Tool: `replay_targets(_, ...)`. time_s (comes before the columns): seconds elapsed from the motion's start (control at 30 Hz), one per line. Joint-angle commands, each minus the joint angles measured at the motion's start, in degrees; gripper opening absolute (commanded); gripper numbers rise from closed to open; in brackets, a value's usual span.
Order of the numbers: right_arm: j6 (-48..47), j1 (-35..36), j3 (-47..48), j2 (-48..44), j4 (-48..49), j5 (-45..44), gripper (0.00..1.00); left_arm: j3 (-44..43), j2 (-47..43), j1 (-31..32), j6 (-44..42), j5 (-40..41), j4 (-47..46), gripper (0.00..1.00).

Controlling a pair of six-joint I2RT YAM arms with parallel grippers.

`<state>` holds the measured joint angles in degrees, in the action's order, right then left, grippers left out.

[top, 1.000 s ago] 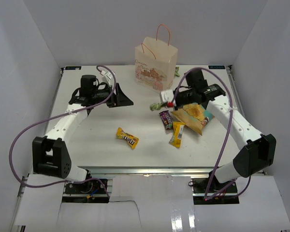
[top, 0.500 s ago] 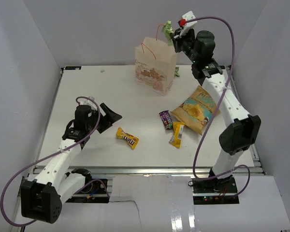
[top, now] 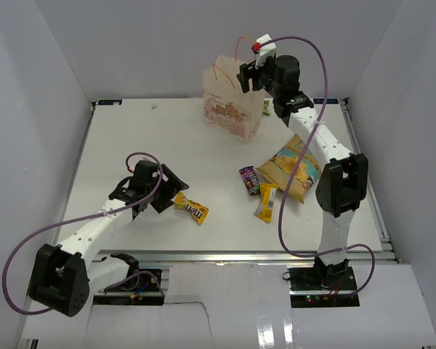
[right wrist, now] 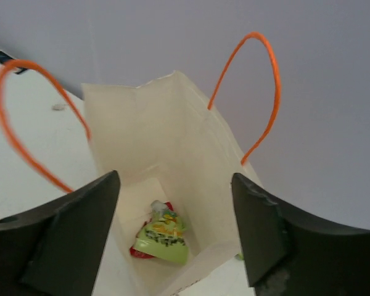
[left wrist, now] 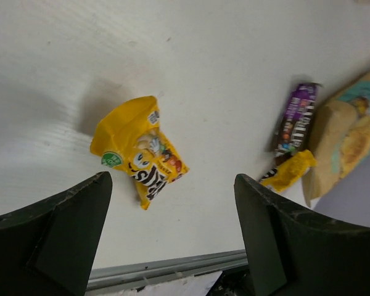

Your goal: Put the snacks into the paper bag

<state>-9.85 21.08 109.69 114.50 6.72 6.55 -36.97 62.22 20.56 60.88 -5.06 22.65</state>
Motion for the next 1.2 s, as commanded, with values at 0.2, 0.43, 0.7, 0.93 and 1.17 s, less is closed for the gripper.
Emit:
replay_targets(0.2, -5.61, -7.37, -20.98, -25.71, -5.58, 26.22, 0.89, -14.26, 19.60, 7.65, 16.98, 11.66, 23.58, 0.88)
replay_targets(0.43, -16.95, -10.01, -39.19, -39.25, -15.41, 36.07, 0.89, -18.92, 29.00, 8.71, 16.46, 11.04, 20.42, 0.73)
replay_targets(0.7, -28.89, -10.27, -44.47, -46.38, -34.35, 50.21, 0.80, -21.04, 30.87, 8.80, 10.85, 8.31, 16.29, 0.36)
replay_targets(0.93, -33.60, 0.67, -47.88, -44.98, -43.42, 51.75, 0.77, -18.07, 23.40, 8.80, -6.01, -5.89, -5.17, 0.34)
replay_targets(1.17, 13.63, 7.82, -55.19, -39.72, -17.82, 35.07, 0.92, -16.11, 24.08, 8.80, -10.52, -22.08, -25.26, 0.36)
